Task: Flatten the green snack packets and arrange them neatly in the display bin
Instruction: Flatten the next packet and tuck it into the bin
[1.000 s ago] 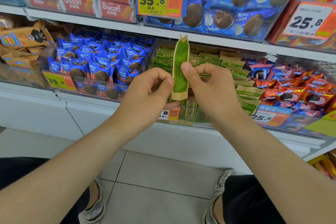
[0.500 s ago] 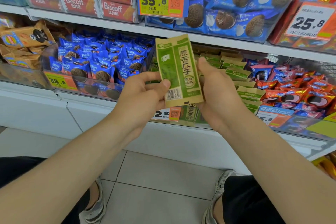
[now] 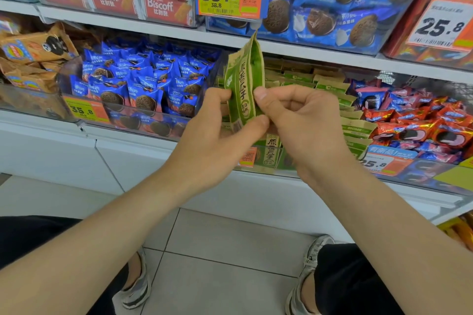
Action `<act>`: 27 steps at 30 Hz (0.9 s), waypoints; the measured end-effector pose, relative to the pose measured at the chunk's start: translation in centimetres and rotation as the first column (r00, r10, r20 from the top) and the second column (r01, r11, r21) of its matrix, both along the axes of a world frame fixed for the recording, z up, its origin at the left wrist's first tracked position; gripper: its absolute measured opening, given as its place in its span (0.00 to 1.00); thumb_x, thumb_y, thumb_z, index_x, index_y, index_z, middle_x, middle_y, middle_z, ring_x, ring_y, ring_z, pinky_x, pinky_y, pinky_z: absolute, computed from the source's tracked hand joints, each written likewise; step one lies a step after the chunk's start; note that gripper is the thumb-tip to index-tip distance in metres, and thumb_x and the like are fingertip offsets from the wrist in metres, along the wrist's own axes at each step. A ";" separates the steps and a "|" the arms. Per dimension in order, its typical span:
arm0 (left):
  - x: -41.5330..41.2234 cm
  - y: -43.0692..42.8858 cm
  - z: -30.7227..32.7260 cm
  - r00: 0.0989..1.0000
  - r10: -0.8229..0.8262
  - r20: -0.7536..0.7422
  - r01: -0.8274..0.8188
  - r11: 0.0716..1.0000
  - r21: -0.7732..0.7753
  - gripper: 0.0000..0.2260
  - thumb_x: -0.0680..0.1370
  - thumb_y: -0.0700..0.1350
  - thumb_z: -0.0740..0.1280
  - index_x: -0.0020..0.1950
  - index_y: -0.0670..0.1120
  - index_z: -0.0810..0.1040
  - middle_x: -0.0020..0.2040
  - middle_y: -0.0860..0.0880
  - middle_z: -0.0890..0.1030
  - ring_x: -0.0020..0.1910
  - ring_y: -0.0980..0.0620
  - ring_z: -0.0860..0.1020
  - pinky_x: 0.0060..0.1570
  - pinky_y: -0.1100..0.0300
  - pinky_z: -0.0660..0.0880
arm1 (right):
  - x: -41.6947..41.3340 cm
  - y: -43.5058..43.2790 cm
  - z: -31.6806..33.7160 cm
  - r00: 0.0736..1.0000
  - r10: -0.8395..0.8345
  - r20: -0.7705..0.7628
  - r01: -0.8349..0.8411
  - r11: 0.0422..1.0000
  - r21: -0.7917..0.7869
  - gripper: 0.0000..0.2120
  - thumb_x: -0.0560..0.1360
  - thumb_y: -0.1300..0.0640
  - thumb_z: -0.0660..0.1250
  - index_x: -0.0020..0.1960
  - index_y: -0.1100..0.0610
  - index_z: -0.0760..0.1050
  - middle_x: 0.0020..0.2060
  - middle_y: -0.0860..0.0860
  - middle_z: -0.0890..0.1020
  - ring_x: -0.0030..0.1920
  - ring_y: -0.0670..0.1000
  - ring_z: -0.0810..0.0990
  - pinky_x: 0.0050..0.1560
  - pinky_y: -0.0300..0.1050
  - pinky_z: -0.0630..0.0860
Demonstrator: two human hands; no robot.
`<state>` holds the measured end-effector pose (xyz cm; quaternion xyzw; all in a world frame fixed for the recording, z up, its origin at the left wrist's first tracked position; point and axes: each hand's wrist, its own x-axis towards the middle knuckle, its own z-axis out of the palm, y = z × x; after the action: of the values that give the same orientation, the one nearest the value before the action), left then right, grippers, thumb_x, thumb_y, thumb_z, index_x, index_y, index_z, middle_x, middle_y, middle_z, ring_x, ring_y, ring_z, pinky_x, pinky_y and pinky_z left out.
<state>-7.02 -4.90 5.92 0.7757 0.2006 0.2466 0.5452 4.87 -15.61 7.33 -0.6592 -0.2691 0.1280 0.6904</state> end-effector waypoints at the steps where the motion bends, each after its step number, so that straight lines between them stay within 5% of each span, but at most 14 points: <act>1: 0.1 0.1 0.0 1.000 -0.029 -0.009 0.029 0.998 -0.048 0.26 0.73 0.62 0.72 0.69 0.58 0.74 0.59 0.61 0.84 0.58 0.56 0.84 0.61 0.47 0.81 | -0.1 -0.1 0.0 1.000 -0.001 0.012 0.001 1.000 -0.007 0.07 0.78 0.58 0.76 0.50 0.63 0.86 0.43 0.59 0.89 0.46 0.62 0.89 0.48 0.59 0.87; 6: 0.3 0.4 0.8 0.978 -0.192 0.079 0.207 0.933 -0.293 0.17 0.84 0.36 0.62 0.69 0.50 0.80 0.53 0.49 0.86 0.56 0.49 0.86 0.57 0.46 0.85 | -0.6 -0.2 0.2 0.997 -0.012 0.072 0.015 0.999 -0.047 0.04 0.78 0.60 0.76 0.49 0.61 0.86 0.40 0.57 0.89 0.41 0.59 0.89 0.43 0.60 0.87; 10: 0.4 0.6 1.0 0.968 -0.236 0.082 0.250 0.910 -0.331 0.20 0.84 0.30 0.59 0.72 0.46 0.78 0.54 0.45 0.86 0.55 0.47 0.87 0.54 0.43 0.85 | -0.7 -0.2 0.4 0.998 -0.029 0.063 0.032 0.998 -0.055 0.04 0.79 0.61 0.76 0.48 0.62 0.85 0.39 0.57 0.88 0.39 0.58 0.89 0.41 0.60 0.87; 15: 0.2 0.7 1.1 0.967 -0.256 0.015 0.249 0.926 -0.284 0.18 0.85 0.36 0.62 0.71 0.50 0.79 0.58 0.43 0.86 0.55 0.44 0.87 0.51 0.41 0.86 | -0.4 -0.7 0.8 0.999 0.025 -0.034 -0.027 0.998 -0.055 0.05 0.79 0.61 0.75 0.50 0.64 0.85 0.40 0.58 0.89 0.40 0.58 0.89 0.40 0.53 0.87; 18: 0.1 0.8 1.0 0.991 -0.133 -0.028 0.122 0.959 -0.256 0.15 0.76 0.51 0.67 0.62 0.51 0.80 0.51 0.47 0.88 0.49 0.47 0.88 0.50 0.42 0.86 | -0.1 -1.1 1.4 0.986 0.130 -0.106 -0.142 0.984 -0.110 0.05 0.78 0.63 0.75 0.50 0.65 0.84 0.40 0.57 0.89 0.39 0.56 0.89 0.37 0.44 0.85; 22: 0.2 0.7 1.1 0.997 0.078 0.000 -0.076 0.973 -0.217 0.19 0.83 0.61 0.66 0.61 0.46 0.75 0.47 0.52 0.84 0.40 0.60 0.84 0.38 0.68 0.79 | 0.4 -1.6 2.3 0.934 0.344 -0.091 -0.355 0.879 -0.319 0.07 0.77 0.62 0.76 0.52 0.65 0.85 0.42 0.57 0.89 0.42 0.56 0.89 0.41 0.45 0.87; 27: 0.6 0.7 0.7 0.998 0.022 0.054 -0.010 0.976 -0.216 0.10 0.86 0.57 0.64 0.61 0.52 0.73 0.45 0.51 0.82 0.40 0.55 0.81 0.43 0.57 0.82 | 0.0 -1.4 2.6 0.914 0.372 -0.161 -0.405 0.837 -0.367 0.09 0.78 0.60 0.76 0.54 0.65 0.83 0.41 0.58 0.89 0.41 0.57 0.90 0.44 0.51 0.88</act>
<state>-6.39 -4.24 6.59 0.7030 0.2172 0.2495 0.6296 4.91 -17.03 9.90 -0.7098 -0.3372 0.3439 0.5141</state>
